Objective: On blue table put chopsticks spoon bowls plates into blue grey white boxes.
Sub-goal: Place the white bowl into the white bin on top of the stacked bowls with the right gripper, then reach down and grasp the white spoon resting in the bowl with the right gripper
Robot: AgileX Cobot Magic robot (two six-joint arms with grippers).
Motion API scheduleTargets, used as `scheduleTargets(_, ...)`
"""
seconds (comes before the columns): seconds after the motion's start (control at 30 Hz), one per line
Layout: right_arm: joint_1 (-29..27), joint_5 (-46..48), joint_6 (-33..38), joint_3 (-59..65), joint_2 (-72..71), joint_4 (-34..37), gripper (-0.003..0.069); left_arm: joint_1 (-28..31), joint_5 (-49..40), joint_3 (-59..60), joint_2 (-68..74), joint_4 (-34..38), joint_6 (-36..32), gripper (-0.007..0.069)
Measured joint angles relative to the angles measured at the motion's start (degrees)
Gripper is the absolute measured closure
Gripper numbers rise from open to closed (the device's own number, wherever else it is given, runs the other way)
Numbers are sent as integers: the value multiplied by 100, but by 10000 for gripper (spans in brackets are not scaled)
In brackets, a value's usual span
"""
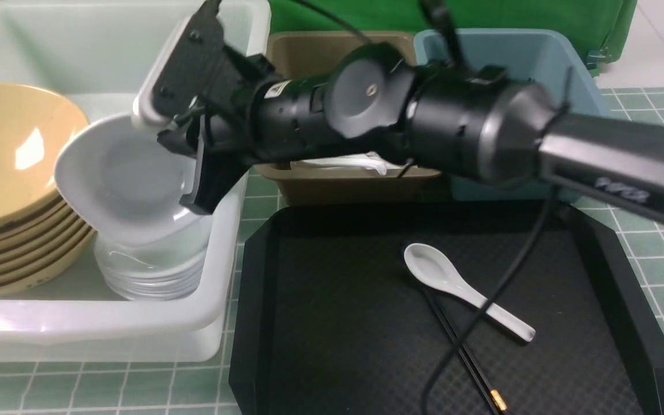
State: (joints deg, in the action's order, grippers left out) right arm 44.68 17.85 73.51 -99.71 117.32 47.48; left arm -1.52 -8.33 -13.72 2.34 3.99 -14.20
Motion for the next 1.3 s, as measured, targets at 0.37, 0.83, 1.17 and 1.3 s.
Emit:
scheduleTargets(0.37,-31,-39,194,-4,-82,-238,263,0,-15,16,0,0,-74,620)
scheduleTargets(0.83,-1228,3174,-5311,8,-2174,-4891,246,0,-15,16,0,0,-74,620)
scheduleTargets(1.17,-2290,3461,-6365,3239,-2270,-5106,260,0,-9,16,0,0,-74,620)
scheduleTargets(1.3,-2261,2538,-6391,4112,-2261,-5007,259,0,-15,16,0,0,-74,620)
